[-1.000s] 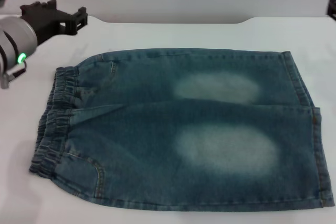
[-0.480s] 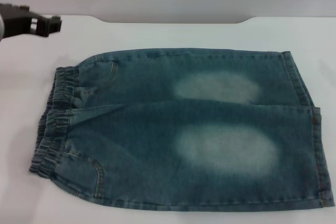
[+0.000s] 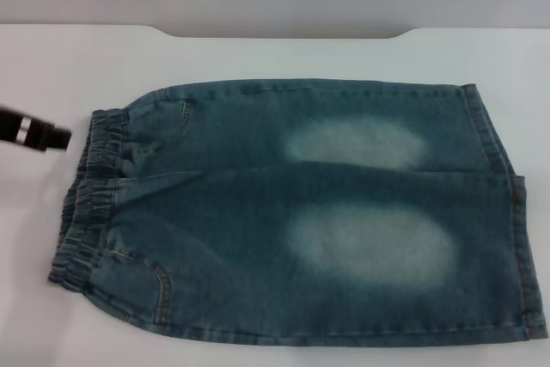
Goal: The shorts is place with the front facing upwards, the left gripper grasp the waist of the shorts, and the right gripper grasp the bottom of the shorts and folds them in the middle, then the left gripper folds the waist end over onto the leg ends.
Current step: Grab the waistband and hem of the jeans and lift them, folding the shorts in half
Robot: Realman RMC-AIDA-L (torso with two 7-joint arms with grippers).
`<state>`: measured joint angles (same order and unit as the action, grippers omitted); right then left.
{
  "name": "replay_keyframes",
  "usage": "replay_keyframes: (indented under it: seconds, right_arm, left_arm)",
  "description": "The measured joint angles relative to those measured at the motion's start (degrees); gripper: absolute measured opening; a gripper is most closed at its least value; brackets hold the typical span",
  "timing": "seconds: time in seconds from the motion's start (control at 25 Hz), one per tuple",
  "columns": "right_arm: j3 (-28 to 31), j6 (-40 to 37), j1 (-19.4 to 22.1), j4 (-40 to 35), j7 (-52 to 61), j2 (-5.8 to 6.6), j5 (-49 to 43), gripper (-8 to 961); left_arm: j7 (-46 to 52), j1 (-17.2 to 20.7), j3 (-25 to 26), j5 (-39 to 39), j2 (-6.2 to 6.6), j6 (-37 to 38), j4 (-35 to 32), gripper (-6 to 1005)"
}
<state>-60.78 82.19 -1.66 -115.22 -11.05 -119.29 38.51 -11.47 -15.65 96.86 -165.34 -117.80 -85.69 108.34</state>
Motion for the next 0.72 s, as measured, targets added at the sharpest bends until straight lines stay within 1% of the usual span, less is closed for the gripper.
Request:
replay_keyframes:
  seconds: [0.16,0.32,0.52,0.64,0.72]
  right_arm:
    - [2.70,0.60,1.15,-0.57,-0.10,-0.18,0.79,653]
    - [3.17,-0.63,1.25,0.18,-1.39,-0.20,0.86,653]
    - [2.99,-1.92,0.17,2.74,-2.29,0.01,0.97,653]
    - [3.02,-1.96,-0.52,2.78,-2.84,0.11,0.69,652]
    - [2.85,-2.22,-0.79,2.55,-3.47,0.16,0.50,652]
  left_arm:
    - [0.73,-0.25,-0.43,-0.09,-0.08,-3.75,-1.19,623]
    - [3.24,-0.26,-1.74,-0.06,-0.13,-5.54,-4.28,619]
    - [5.88,-0.31,-3.96,0.19,-0.21,-7.16,-8.49,614]
    - [6.89,-0.89,-4.79,0.23,-0.22,-8.16,-9.48,611]
    - [8.26,-2.12,-6.09,0.26,-0.28,-9.66,-9.91,609]
